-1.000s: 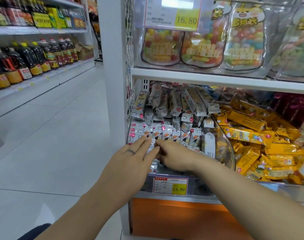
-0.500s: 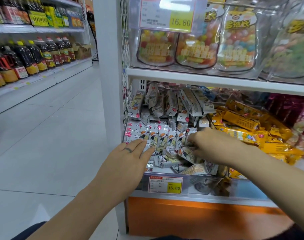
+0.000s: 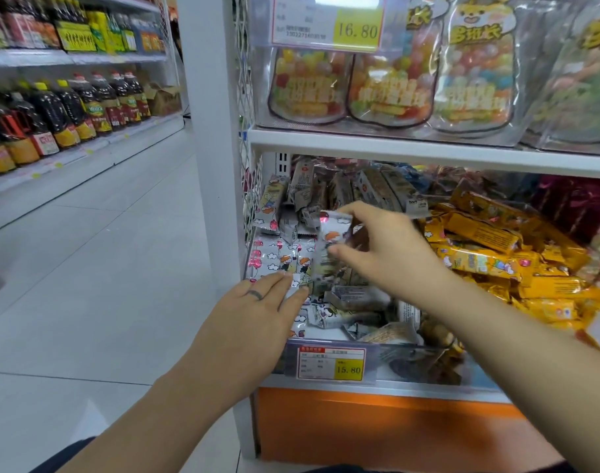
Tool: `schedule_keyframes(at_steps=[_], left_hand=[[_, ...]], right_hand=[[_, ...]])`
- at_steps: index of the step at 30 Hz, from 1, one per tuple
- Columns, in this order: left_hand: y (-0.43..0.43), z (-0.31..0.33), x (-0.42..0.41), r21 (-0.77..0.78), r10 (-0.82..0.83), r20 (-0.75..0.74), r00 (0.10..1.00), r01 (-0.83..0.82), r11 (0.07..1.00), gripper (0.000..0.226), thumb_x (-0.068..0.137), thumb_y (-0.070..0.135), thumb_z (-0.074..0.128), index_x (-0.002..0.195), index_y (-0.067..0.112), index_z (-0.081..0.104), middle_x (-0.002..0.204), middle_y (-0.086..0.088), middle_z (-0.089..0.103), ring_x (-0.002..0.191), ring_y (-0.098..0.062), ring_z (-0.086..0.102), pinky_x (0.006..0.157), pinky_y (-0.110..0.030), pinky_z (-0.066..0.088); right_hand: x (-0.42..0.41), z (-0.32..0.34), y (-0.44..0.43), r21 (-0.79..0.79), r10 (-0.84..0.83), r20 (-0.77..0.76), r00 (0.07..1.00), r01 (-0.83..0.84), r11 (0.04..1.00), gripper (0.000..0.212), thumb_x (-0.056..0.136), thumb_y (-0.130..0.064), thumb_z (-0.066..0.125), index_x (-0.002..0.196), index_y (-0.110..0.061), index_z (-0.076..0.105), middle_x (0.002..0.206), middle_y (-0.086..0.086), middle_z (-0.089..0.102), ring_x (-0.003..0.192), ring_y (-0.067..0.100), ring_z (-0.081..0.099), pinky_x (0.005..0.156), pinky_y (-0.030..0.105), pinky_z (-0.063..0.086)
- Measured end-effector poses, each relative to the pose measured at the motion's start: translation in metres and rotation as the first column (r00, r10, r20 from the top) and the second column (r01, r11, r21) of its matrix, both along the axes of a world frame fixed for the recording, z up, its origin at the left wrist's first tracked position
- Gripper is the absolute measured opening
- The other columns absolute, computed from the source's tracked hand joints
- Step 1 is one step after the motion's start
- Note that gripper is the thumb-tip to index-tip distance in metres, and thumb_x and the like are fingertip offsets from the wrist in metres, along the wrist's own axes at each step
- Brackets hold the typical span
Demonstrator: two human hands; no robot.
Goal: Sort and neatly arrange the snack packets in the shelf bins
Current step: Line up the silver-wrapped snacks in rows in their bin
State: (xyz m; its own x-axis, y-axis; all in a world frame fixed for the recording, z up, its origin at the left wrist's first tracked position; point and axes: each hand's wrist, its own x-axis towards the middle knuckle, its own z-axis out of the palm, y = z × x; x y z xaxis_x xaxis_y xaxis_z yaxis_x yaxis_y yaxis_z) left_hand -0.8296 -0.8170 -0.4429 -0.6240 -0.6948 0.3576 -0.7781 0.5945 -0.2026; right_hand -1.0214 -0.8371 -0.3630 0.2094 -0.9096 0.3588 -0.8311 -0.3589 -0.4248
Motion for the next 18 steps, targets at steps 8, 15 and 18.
schedule_keyframes(at_steps=[8, 15, 18], left_hand=[[-0.001, -0.002, -0.001, -0.092, -0.044, -0.043, 0.998, 0.04, 0.995, 0.06, 0.07, 0.014, 0.026, 0.11, 0.006, 0.069, 0.107, -0.018, 0.069, 0.1, -0.029, 0.066, 0.073, -0.034, 0.054], [-0.002, -0.003, -0.002, -0.135, -0.033, -0.048, 0.998, 0.026, 0.99, 0.054, 0.07, 0.015, 0.033, 0.109, 0.007, 0.07, 0.107, -0.016, 0.069, 0.1, -0.028, 0.066, 0.073, -0.032, 0.054], [-0.003, -0.005, -0.004, -0.165, -0.051, -0.09, 0.995, 0.036, 0.986, 0.047, 0.059, 0.01, 0.071, 0.106, 0.008, 0.071, 0.105, -0.014, 0.07, 0.098, -0.027, 0.067, 0.072, -0.033, 0.055]], right_hand=[[0.022, -0.05, -0.025, 0.054, -0.051, 0.2, 0.978, 0.041, 0.998, 0.034, 0.085, -0.021, 0.068, 0.115, -0.021, 0.053, 0.077, 0.003, 0.064, 0.065, 0.01, 0.057, 0.056, 0.017, 0.041], [0.037, -0.059, -0.031, 0.105, 0.014, 0.138, 0.99, -0.028, 0.994, 0.028, 0.089, -0.021, 0.063, 0.115, -0.01, 0.06, 0.092, 0.0, 0.06, 0.073, 0.006, 0.049, 0.061, 0.013, 0.032], [0.034, -0.065, -0.035, 0.172, 0.038, 0.099, 0.994, -0.055, 0.984, 0.023, 0.095, -0.017, 0.052, 0.108, -0.003, 0.065, 0.103, 0.012, 0.058, 0.088, 0.015, 0.046, 0.067, 0.018, 0.026]])
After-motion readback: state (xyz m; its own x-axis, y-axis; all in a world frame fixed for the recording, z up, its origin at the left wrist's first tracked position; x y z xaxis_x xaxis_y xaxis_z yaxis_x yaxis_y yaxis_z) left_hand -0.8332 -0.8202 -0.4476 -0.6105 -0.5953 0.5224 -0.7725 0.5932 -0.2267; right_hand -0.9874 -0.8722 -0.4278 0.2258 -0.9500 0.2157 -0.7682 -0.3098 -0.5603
